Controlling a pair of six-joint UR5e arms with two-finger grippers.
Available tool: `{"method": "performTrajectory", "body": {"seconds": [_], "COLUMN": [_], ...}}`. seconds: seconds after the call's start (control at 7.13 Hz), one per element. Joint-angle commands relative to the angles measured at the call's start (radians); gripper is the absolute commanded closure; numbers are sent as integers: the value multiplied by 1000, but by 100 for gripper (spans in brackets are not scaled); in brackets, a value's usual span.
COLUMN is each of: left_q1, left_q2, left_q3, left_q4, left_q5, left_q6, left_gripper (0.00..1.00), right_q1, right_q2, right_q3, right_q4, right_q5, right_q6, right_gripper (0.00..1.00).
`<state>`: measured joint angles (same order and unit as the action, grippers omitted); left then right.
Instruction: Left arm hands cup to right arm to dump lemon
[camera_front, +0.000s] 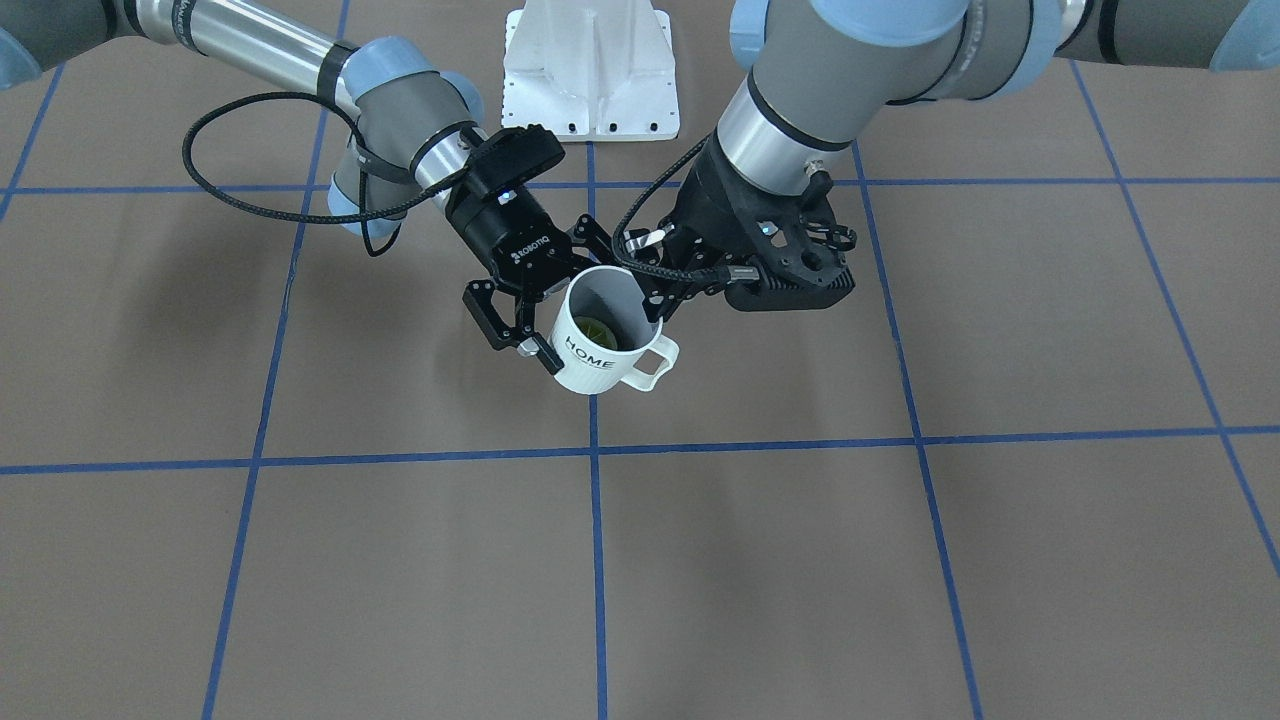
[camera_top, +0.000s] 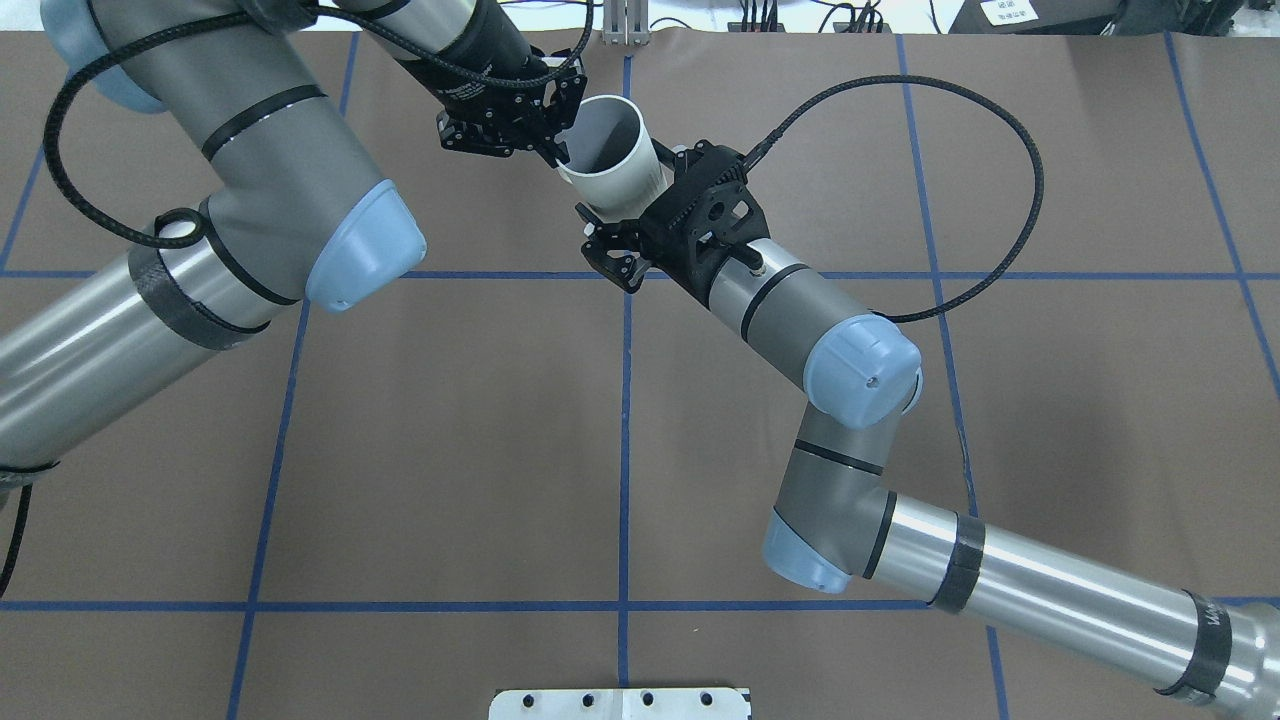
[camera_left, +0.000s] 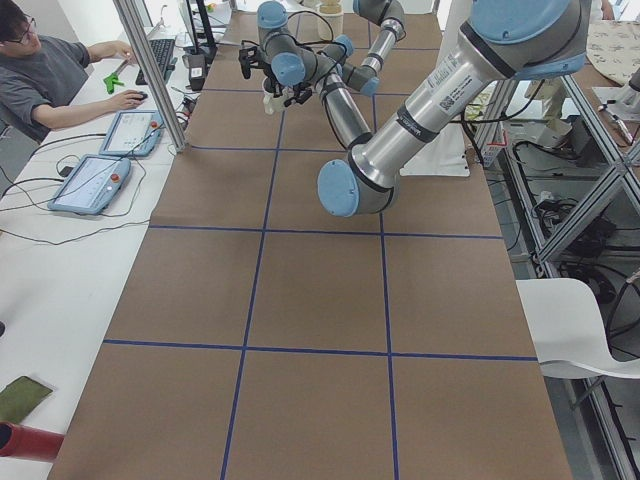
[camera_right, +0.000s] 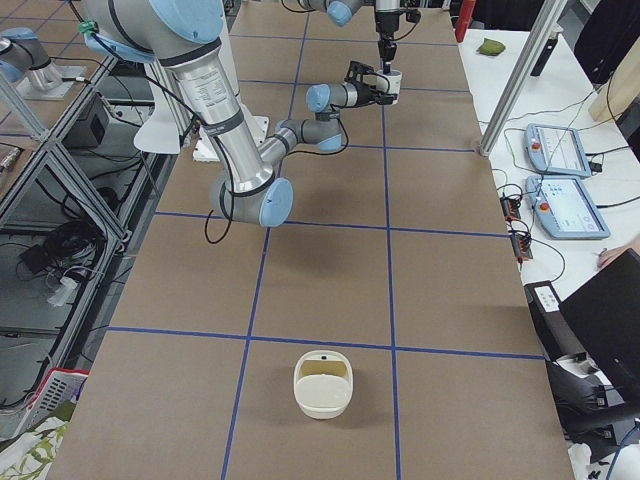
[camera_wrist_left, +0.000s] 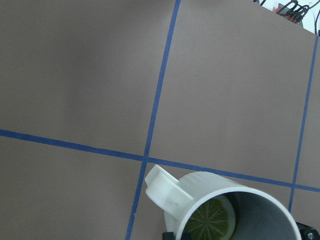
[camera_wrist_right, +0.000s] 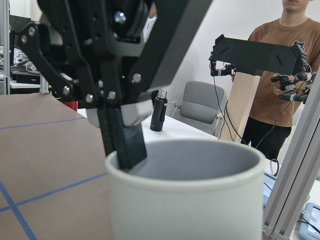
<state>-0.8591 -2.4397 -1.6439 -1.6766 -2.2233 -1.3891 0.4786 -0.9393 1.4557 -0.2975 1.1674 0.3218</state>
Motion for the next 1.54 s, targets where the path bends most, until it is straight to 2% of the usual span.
{"method": "performTrajectory", "body": {"seconds": [0.0,0.7,0.84,0.98,1.12,1.4], "left_q1": [8,15,15,15,17,9], "left_q2": [-2,-1,-1,1,5,11], "left_q3": [-4,-7,-8,-14,-16,-28], "left_q4": [0,0,0,0,-2,0], "left_q5": [1,1,-1,-4,0,-7], "left_q6": [-13,-14,-14,-14,-10,4], "left_gripper": [100,100,100,92,1,0], "right_q1": [0,0,0,0,0,0], "right_q2": [0,-1,-1,-3,-3,-6], "right_q3": [0,0,0,0,-2,-2], "right_q4": [0,-2,-3,-5,-6,-6], "right_q5": [0,-2,-2,-5,-5,-5], "right_q6": [-3,-4,-4,-4,-4,-4], "right_gripper": [3,4,13,34,56,59]}}
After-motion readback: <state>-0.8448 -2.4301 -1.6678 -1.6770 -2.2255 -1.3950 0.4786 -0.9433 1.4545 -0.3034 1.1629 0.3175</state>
